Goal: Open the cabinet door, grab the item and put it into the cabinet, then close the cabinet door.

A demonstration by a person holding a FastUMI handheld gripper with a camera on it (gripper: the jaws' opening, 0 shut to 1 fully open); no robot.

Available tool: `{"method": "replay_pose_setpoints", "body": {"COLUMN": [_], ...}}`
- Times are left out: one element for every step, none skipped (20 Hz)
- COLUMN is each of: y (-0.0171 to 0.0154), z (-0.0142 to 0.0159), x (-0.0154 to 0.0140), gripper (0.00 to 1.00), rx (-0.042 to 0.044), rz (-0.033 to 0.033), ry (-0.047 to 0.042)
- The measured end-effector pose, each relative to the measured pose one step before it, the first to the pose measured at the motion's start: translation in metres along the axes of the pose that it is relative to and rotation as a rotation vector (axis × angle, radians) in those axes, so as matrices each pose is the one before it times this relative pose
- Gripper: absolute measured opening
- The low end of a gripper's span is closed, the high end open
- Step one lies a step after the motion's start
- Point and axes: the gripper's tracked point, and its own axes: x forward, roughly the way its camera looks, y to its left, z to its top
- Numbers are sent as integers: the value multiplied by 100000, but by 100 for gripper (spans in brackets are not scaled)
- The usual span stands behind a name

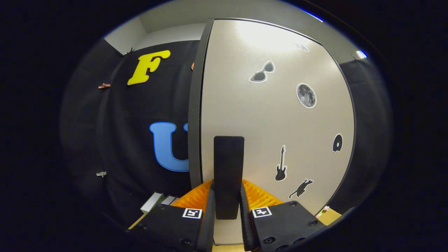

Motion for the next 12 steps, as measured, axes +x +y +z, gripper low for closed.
{"method": "replay_pose_setpoints", "body": {"y": [51, -62, -166, 175, 23, -51, -69, 154, -27, -231, -190, -111], "z": [-43, 48, -31, -1, -156, 28, -24, 20, 24, 92, -18, -60], "x": [122, 21, -190, -251, -89, -409, -531, -634, -659, -593, -655, -588], "gripper": [28, 27, 20, 19, 13, 12, 12, 12, 12, 12, 12, 12], "rx": [1708, 1473, -130, 529, 142, -512, 178, 523, 504, 7, -103, 84], "rz": [450, 1363, 1858, 2189, 1316, 1089, 968, 1231, 1316, 1413, 1424, 1540], "ry": [729, 295, 1030, 911, 1459, 371, 657, 190, 464, -38, 439, 397]}}
